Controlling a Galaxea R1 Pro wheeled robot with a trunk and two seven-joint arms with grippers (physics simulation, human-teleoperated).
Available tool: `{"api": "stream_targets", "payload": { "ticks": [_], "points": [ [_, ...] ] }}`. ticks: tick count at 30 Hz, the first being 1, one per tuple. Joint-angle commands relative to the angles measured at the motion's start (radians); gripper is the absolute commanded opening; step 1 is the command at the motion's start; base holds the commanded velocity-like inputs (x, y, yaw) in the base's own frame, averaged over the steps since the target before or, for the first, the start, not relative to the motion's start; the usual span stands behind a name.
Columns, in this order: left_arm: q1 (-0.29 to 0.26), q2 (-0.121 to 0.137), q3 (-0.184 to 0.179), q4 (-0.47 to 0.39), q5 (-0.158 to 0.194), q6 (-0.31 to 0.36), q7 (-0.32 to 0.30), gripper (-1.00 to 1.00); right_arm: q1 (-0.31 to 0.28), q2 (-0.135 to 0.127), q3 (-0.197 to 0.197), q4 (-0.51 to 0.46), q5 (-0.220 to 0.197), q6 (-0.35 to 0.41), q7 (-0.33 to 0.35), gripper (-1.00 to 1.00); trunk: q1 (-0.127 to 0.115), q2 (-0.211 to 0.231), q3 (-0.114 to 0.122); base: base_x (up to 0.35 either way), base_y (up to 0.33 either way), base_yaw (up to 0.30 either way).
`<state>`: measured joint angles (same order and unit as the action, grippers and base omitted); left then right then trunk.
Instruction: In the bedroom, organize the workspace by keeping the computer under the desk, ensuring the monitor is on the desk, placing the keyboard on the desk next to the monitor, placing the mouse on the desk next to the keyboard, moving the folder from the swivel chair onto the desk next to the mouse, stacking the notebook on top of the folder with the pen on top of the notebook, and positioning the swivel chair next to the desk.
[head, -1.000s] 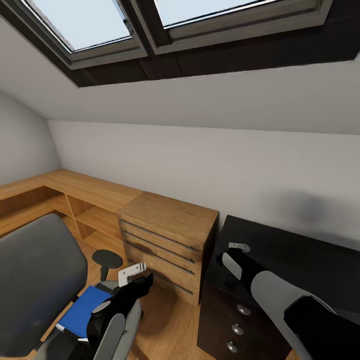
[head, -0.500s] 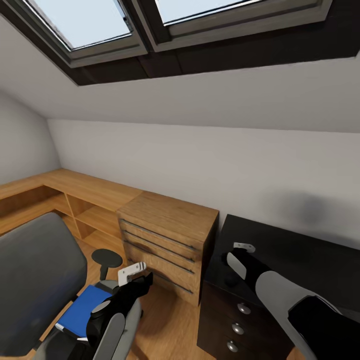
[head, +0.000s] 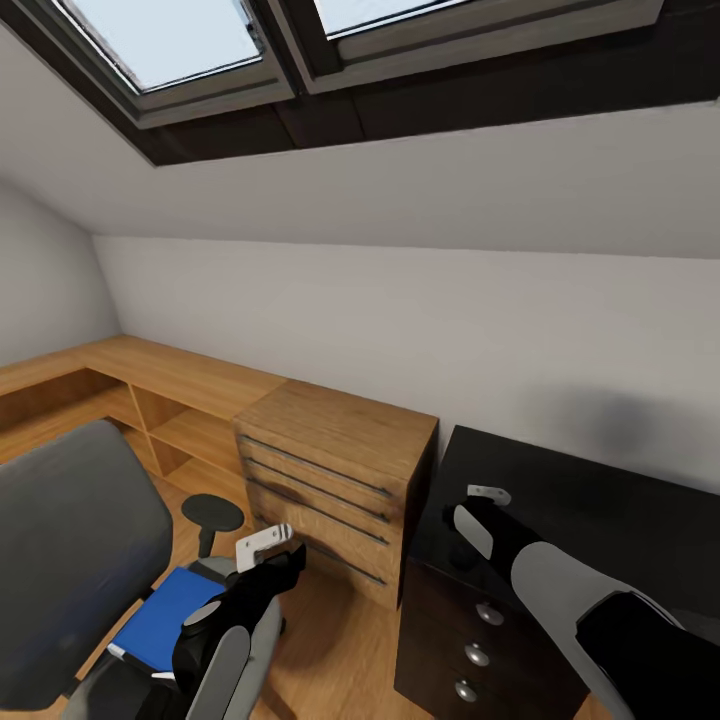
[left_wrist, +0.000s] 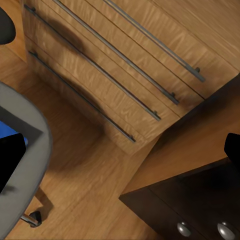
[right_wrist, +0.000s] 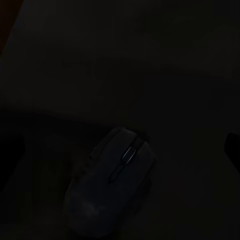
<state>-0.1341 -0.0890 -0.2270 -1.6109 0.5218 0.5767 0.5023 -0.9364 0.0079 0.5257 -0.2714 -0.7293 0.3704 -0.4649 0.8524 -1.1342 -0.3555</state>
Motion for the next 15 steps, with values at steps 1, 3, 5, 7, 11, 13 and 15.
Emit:
{"api": "stream_targets", "payload": {
  "ticks": [1, 3, 5, 7, 11, 13, 15],
  "points": [
    [-0.001, 0.0, -0.001, -0.001, 0.01, 0.002, 0.01, 1.0, -0.001, -0.001, 0.009, -0.002, -0.007, 0.005, -0.007, 1.0, 0.0, -0.001, -0.001, 0.0, 0.0, 0.0],
    [-0.001, 0.0, -0.001, -0.001, 0.01, 0.002, 0.01, 1.0, -0.001, 0.0, 0.009, -0.002, -0.007, 0.005, -0.007, 1.0, 0.0, -0.001, -0.001, 0.0, 0.0, 0.0],
    [-0.001, 0.0, -0.001, -0.001, 0.01, 0.002, 0.011, 1.0, -0.001, 0.0, 0.01, -0.003, -0.007, 0.005, -0.006, 1.0, 0.0, -0.001, -0.001, 0.0, 0.0, 0.0],
    [-0.001, 0.0, -0.001, -0.001, 0.01, 0.002, 0.011, 1.0, -0.001, 0.0, 0.01, -0.003, -0.007, 0.005, -0.007, 1.0, 0.004, -0.008, -0.004, 0.0, 0.0, 0.0],
    [-0.001, 0.0, -0.001, -0.001, 0.01, 0.002, 0.012, 1.0, -0.001, 0.0, 0.01, -0.003, -0.007, 0.004, -0.006, 1.0, 0.019, -0.036, -0.017, 0.0, 0.0, 0.0],
    [-0.001, 0.0, 0.0, -0.001, 0.01, 0.002, 0.013, 1.0, -0.001, 0.0, 0.01, -0.003, -0.007, 0.004, -0.006, 1.0, 0.027, -0.05, -0.023, 0.0, 0.0, 0.0],
    [-0.001, 0.0, 0.0, -0.001, 0.01, 0.002, 0.013, 1.0, -0.001, 0.0, 0.01, -0.003, -0.007, 0.004, -0.006, 1.0, 0.035, -0.064, -0.029, 0.0, 0.0, 0.0]
  ]
}}
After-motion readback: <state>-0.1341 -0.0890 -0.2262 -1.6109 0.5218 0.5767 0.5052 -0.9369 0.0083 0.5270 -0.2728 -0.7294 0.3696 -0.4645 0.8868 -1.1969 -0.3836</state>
